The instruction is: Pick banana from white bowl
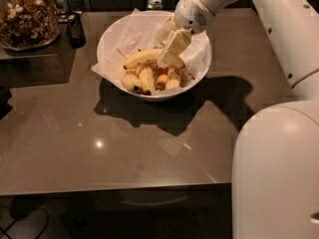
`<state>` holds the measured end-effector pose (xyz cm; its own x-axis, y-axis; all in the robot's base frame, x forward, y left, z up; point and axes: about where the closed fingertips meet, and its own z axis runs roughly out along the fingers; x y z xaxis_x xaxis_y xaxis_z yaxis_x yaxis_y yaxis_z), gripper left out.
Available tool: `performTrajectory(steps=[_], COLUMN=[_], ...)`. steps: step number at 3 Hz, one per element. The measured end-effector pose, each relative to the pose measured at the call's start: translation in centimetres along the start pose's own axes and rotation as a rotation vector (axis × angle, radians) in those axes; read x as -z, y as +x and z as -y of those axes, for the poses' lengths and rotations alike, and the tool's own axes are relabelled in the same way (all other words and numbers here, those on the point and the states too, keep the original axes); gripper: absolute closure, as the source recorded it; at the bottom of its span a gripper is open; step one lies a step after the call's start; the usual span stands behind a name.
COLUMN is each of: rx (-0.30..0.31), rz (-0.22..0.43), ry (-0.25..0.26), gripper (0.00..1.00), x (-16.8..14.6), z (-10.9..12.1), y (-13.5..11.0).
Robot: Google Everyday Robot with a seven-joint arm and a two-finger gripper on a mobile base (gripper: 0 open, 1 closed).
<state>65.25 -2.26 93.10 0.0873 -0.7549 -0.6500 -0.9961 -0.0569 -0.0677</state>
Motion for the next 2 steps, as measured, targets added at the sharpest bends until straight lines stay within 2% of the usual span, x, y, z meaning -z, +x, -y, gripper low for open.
performTrajectory(steps=[1,2], rx=[-0.006,-0.039], rz=[0.013,0.035], ry=[0.005,-0.014], gripper=[0.29,0.29], x=[-0.6,-1.6], z=[0.5,0.3], y=[0.0,1.0])
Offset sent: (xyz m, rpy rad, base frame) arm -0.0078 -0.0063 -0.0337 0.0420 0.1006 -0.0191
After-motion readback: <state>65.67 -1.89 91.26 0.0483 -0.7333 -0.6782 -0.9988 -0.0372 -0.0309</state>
